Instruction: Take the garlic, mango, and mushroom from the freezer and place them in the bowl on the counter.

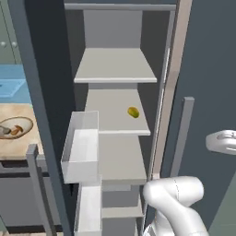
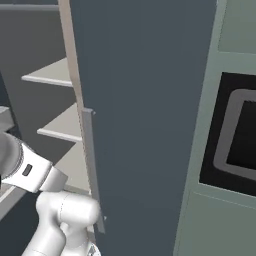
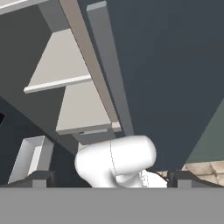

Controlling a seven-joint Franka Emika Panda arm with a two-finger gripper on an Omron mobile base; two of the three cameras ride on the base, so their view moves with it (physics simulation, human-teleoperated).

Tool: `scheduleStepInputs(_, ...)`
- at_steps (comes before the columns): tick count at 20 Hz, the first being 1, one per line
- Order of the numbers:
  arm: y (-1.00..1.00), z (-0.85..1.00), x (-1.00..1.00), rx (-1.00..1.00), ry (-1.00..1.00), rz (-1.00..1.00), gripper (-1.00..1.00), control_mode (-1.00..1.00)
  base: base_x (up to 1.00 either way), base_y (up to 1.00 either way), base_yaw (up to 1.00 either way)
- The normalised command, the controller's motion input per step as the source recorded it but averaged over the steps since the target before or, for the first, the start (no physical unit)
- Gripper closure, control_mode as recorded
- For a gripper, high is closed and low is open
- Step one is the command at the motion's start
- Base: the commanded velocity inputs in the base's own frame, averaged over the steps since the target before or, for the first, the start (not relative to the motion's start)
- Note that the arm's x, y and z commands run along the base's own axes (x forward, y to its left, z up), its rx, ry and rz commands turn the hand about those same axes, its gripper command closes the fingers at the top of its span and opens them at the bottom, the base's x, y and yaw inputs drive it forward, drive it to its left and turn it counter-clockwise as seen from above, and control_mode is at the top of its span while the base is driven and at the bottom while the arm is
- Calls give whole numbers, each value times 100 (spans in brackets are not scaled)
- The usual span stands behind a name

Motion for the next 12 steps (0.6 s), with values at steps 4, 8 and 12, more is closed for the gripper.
scheduleStepInputs(4,0,0,0,0,0,0,-100,100,95,85,11)
scheduleStepInputs(8,0,0,0,0,0,0,-100,100,68,100,0)
scheduleStepInputs(12,0,0,0,0,0,0,-100,100,22,100,-1)
